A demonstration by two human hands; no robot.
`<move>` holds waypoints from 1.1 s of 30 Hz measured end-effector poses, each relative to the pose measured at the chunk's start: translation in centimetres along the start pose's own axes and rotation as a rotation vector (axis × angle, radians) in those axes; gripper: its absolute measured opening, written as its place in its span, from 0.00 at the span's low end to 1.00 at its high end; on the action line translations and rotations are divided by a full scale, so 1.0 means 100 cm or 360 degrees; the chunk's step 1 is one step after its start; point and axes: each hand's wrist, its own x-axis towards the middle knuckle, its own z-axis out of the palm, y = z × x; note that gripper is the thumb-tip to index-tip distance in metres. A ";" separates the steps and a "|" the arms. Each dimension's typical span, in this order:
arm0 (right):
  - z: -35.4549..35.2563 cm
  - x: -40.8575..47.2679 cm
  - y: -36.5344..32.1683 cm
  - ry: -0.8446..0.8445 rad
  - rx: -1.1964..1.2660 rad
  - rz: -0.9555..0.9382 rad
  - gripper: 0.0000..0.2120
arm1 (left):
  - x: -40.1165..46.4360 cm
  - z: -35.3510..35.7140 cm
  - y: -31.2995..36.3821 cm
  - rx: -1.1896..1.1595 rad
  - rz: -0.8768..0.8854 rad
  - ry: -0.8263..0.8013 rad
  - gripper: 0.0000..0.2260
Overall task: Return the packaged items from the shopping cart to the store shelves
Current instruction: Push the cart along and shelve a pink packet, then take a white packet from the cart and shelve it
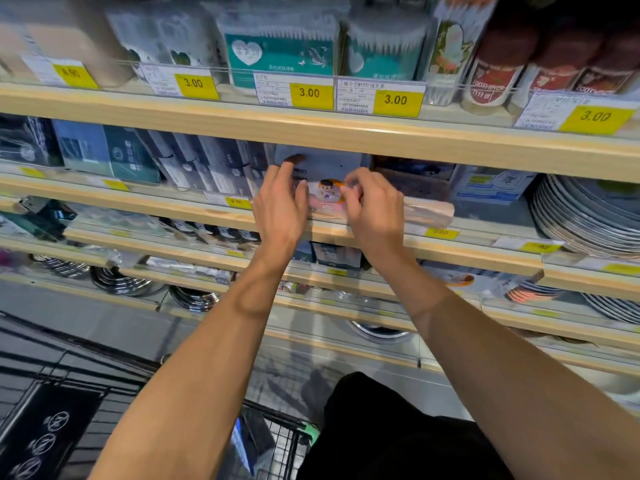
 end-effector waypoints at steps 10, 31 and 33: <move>0.006 -0.063 -0.035 -0.0250 0.0451 -0.0201 0.06 | -0.054 -0.034 -0.009 -0.0375 -0.0159 -0.0017 0.14; 0.139 -0.351 -0.161 -0.2497 0.0380 -0.0372 0.07 | -0.493 -0.209 -0.182 -0.0873 -0.2753 0.0774 0.09; 0.165 -0.374 -0.155 -0.2598 0.0277 -0.0315 0.05 | -0.513 -0.198 -0.212 -0.0928 -0.2819 0.0745 0.15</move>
